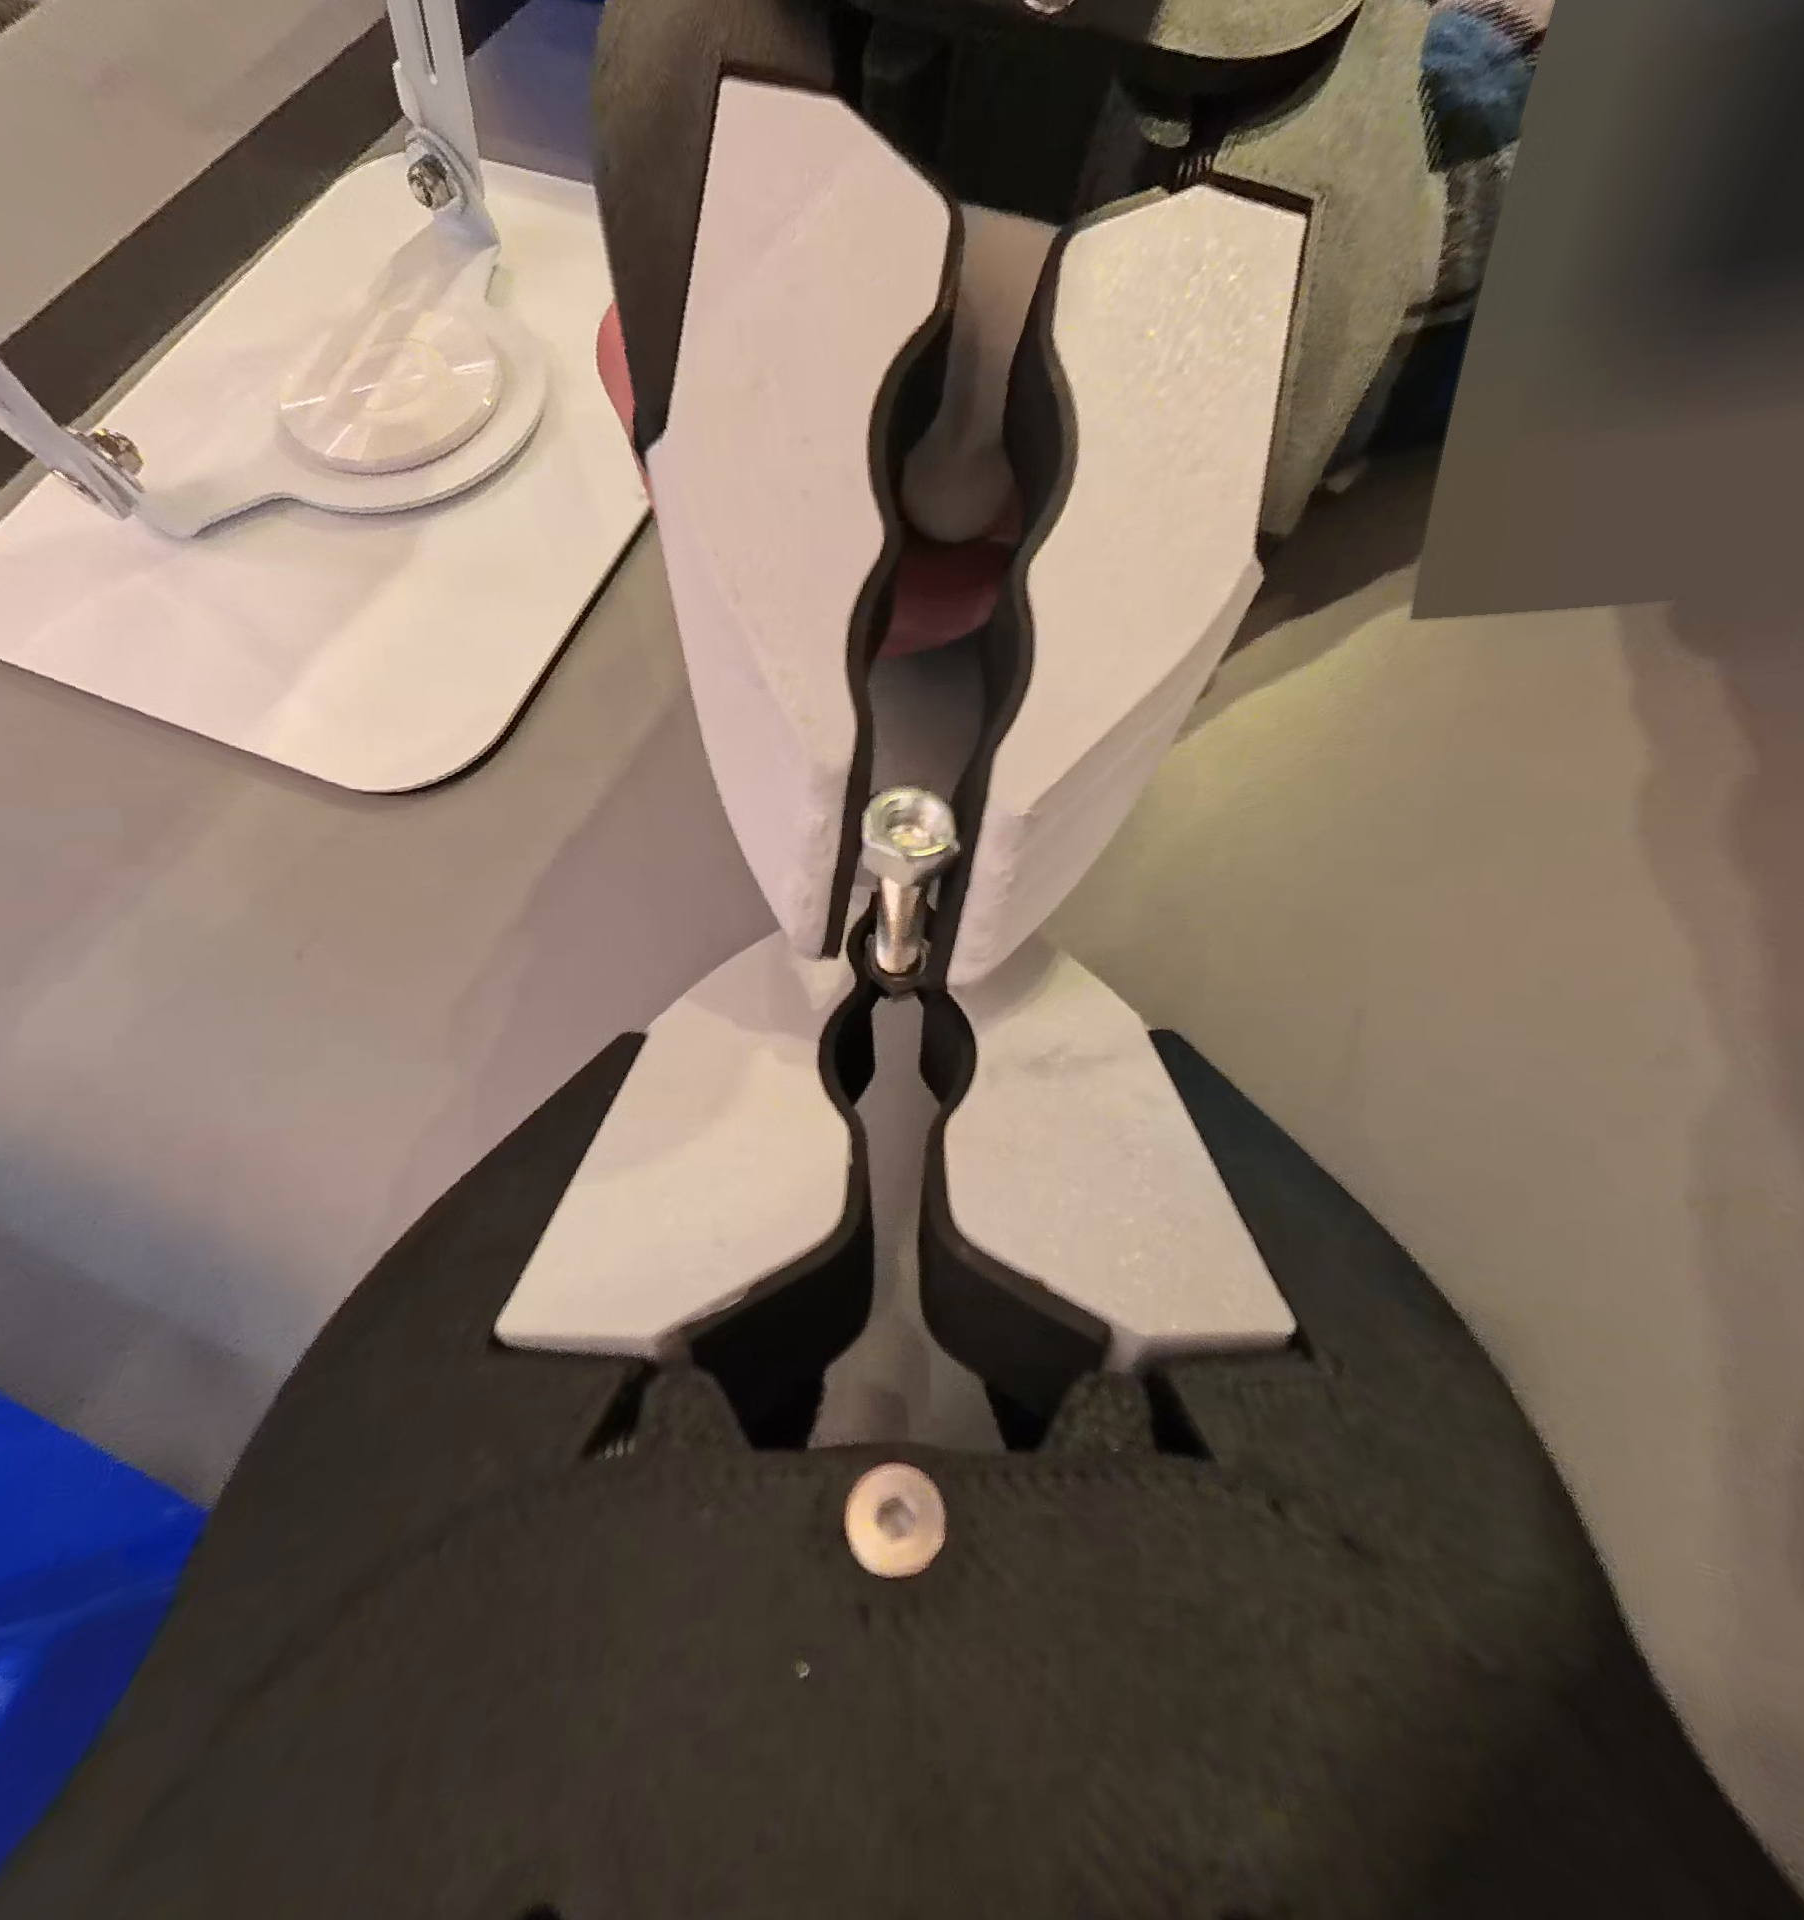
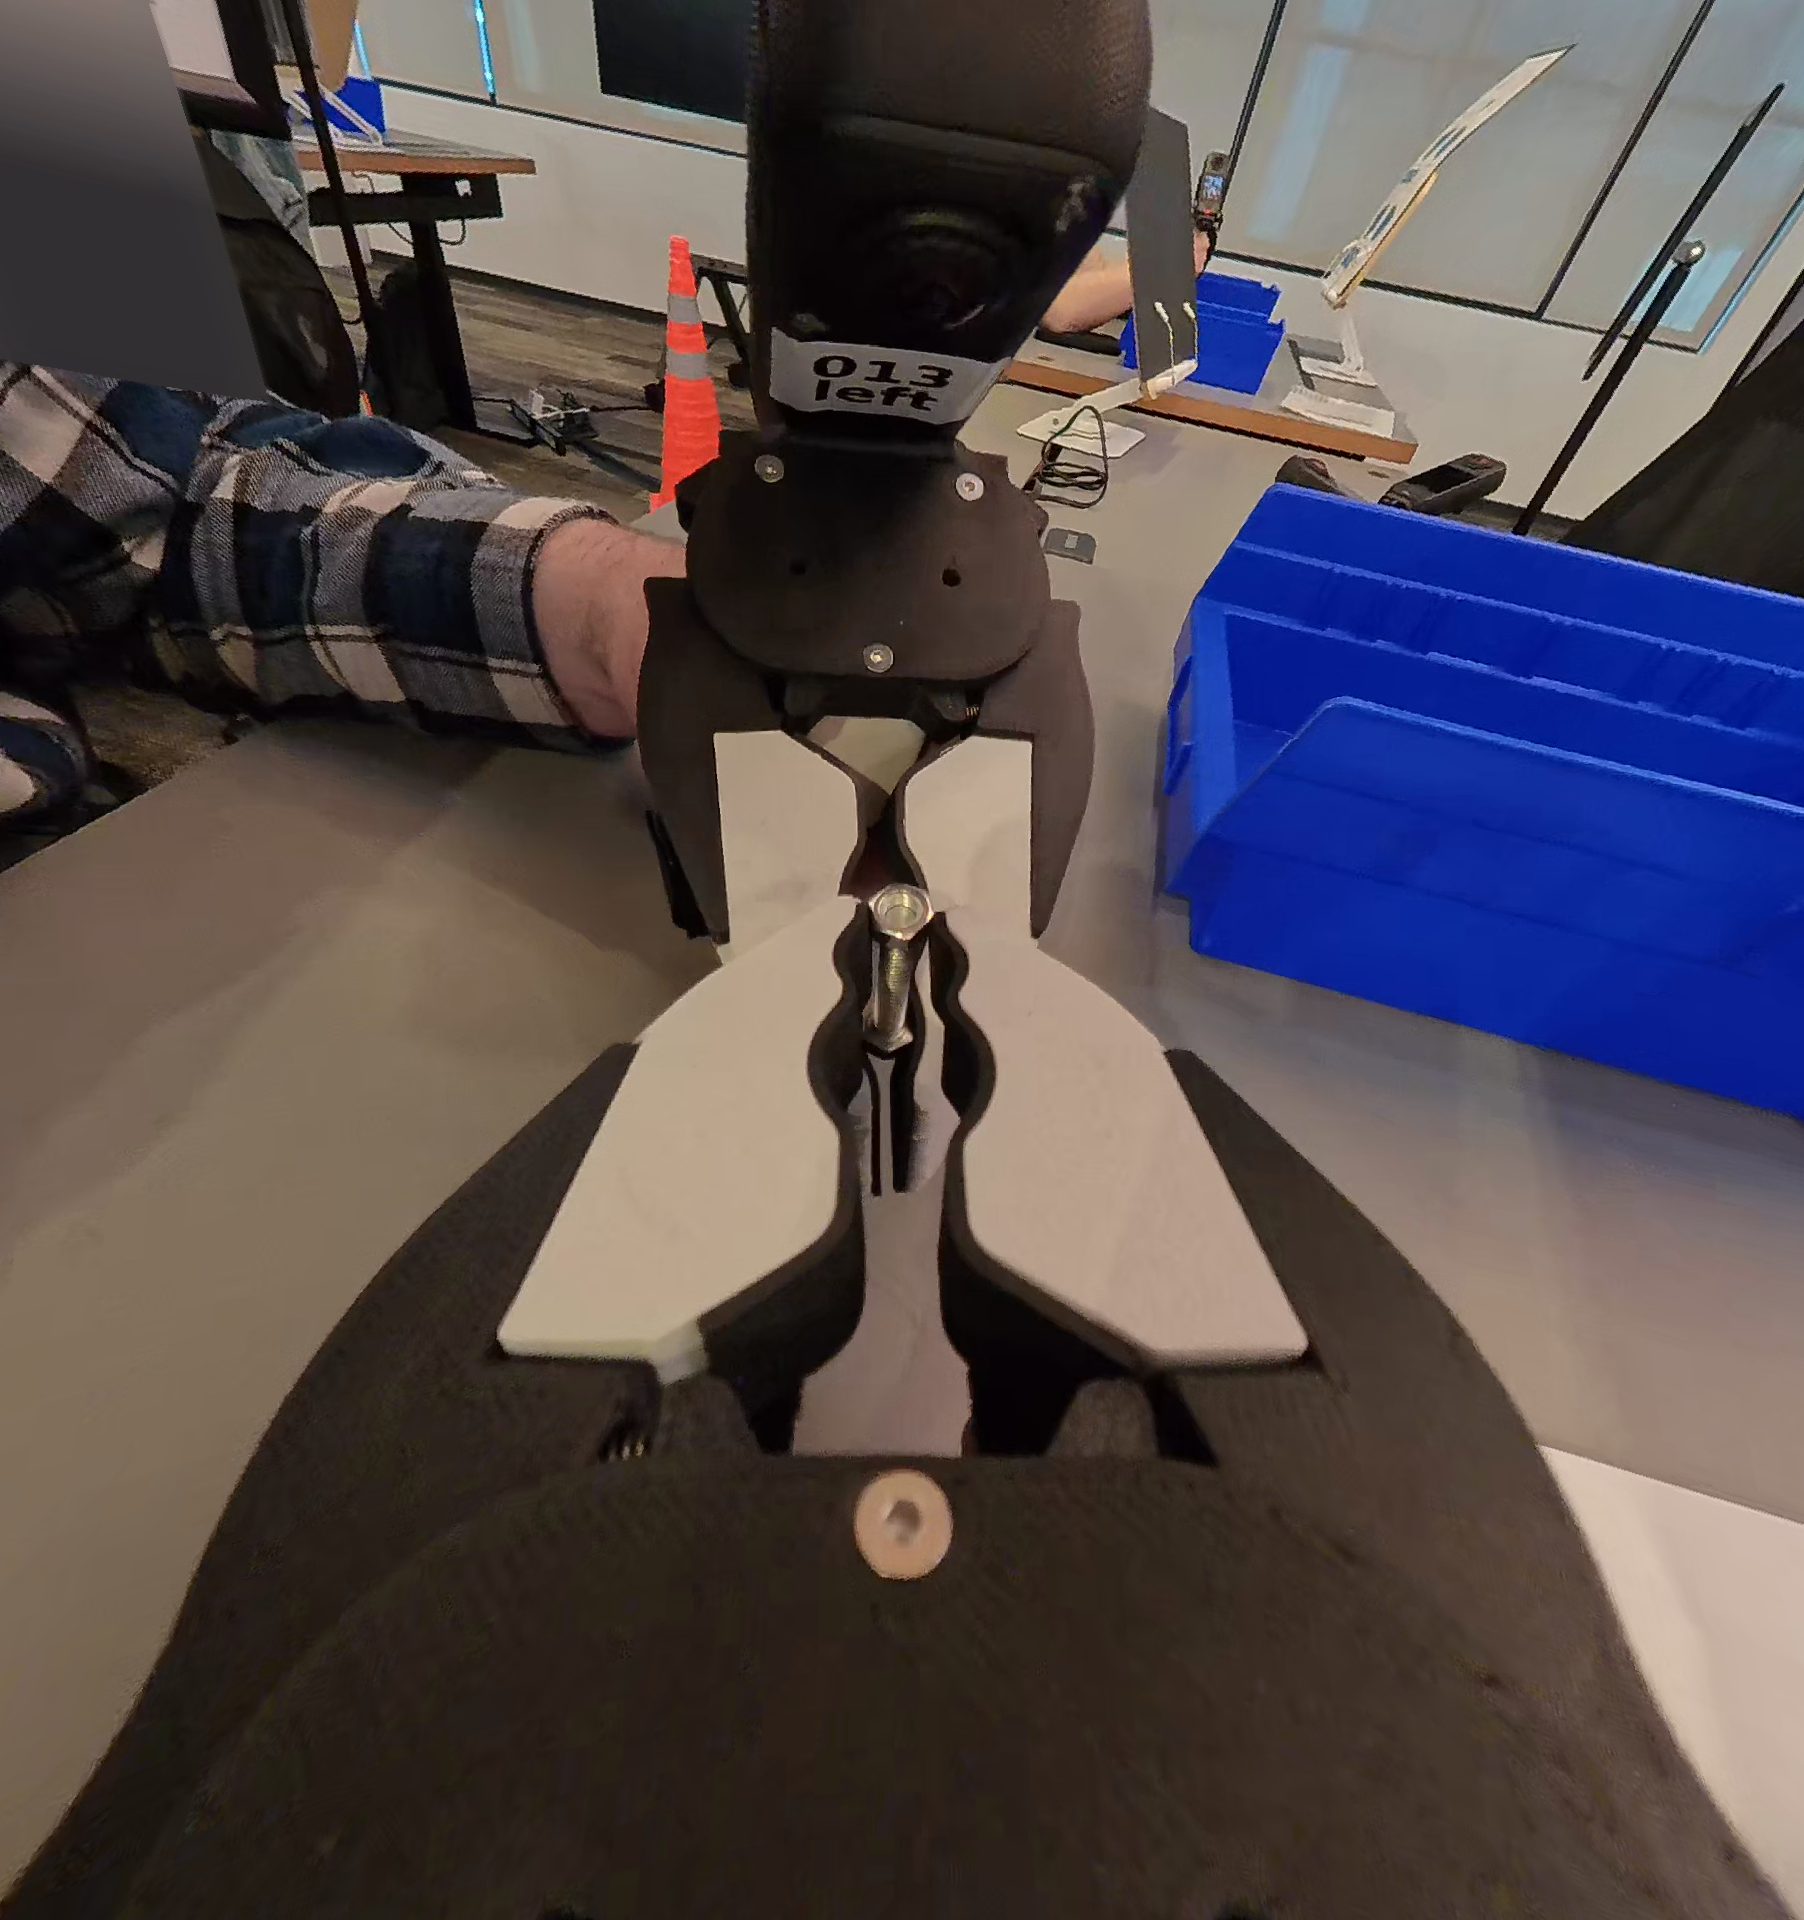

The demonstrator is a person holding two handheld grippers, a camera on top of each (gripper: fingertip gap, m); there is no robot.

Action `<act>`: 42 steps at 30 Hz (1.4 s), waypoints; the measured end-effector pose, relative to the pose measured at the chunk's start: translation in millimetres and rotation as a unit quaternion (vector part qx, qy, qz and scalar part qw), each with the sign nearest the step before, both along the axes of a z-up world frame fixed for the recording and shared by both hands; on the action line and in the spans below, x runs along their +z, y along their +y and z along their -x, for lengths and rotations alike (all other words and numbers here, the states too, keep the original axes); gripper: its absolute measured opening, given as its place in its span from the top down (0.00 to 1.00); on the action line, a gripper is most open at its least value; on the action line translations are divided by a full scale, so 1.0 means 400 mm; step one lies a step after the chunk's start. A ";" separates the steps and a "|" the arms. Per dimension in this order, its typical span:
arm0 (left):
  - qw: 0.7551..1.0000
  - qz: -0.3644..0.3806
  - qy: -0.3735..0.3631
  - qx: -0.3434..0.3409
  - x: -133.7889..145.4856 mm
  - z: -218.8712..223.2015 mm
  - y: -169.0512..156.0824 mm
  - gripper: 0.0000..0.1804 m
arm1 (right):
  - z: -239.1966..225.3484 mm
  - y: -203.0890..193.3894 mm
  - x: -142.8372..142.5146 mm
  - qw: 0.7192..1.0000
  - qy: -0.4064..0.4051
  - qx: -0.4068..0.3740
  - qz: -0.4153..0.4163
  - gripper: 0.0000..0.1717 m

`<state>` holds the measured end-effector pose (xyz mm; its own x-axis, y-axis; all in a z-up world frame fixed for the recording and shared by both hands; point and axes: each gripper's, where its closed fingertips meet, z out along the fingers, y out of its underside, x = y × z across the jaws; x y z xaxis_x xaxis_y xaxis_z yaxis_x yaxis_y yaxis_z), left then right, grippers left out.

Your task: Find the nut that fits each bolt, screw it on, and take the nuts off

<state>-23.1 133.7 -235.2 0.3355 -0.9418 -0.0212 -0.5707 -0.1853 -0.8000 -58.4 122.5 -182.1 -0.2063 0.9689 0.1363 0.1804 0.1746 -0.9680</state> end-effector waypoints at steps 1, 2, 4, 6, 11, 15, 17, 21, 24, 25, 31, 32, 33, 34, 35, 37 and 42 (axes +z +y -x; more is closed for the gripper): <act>1.000 -0.005 0.003 0.002 0.000 0.001 0.002 0.98 | 0.000 0.001 0.000 1.000 -0.001 -0.001 0.003 0.94; 1.000 -0.010 0.007 0.004 -0.001 0.003 0.005 0.98 | 0.001 0.002 -0.001 1.000 -0.003 -0.002 0.006 0.94; 1.000 -0.020 0.018 0.008 -0.004 0.007 0.009 0.98 | 0.001 0.003 -0.004 1.000 -0.008 -0.004 0.009 0.94; 0.999 -0.027 0.025 0.011 -0.006 0.010 0.012 0.98 | 0.002 0.003 -0.006 1.000 -0.011 -0.004 0.010 0.94; 0.999 -0.038 0.036 0.016 -0.007 0.013 0.016 0.98 | 0.002 0.004 -0.007 1.000 -0.013 -0.007 0.005 0.94; 0.999 -0.025 0.025 0.013 -0.005 0.009 0.011 0.98 | 0.003 0.003 -0.005 1.000 -0.012 -0.012 -0.016 0.94; 1.000 -0.003 0.014 0.005 -0.005 0.005 0.002 0.98 | 0.002 0.003 -0.005 1.000 -0.012 -0.014 -0.024 0.94; 1.000 0.024 -0.008 -0.009 -0.005 -0.002 -0.010 0.98 | 0.002 -0.005 0.004 0.999 -0.004 -0.008 -0.031 0.94; 0.999 0.032 -0.014 -0.011 -0.005 -0.003 -0.012 0.98 | 0.002 -0.005 0.000 1.000 -0.008 -0.006 -0.028 0.94; 0.999 0.033 -0.013 -0.012 -0.006 -0.003 -0.012 0.98 | 0.002 -0.004 -0.001 1.000 -0.009 -0.006 -0.027 0.94; 1.000 0.018 -0.003 -0.004 -0.007 0.001 -0.005 0.98 | 0.002 -0.004 -0.002 1.000 -0.011 -0.007 -0.025 0.94; 1.000 0.011 0.005 0.000 -0.009 0.004 -0.001 0.98 | 0.002 -0.002 -0.003 1.000 -0.013 -0.008 -0.024 0.94; 1.000 0.003 0.016 0.004 -0.014 0.007 0.003 0.98 | 0.003 -0.002 -0.006 1.000 -0.016 -0.008 -0.023 0.94; 0.999 -0.007 0.030 0.008 -0.019 0.011 0.007 0.98 | 0.003 -0.001 -0.008 1.000 -0.018 -0.009 -0.023 0.94; 0.999 -0.011 0.035 0.010 -0.021 0.012 0.008 0.98 | 0.003 0.000 -0.008 1.000 -0.019 -0.010 -0.022 0.94; 0.999 -0.022 0.047 0.016 -0.025 0.016 0.014 0.98 | 0.003 0.001 -0.007 1.000 -0.019 -0.013 -0.021 0.94; 0.996 -0.042 0.072 0.025 -0.032 0.025 0.024 0.98 | 0.003 0.005 -0.007 0.999 -0.020 -0.017 -0.021 0.94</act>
<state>-33.0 143.3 -248.1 0.3705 -0.9166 -0.1504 -0.6723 -0.1528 -0.7243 -59.6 124.3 -184.8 -0.1788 0.9691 0.1697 0.2253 0.2083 -0.9518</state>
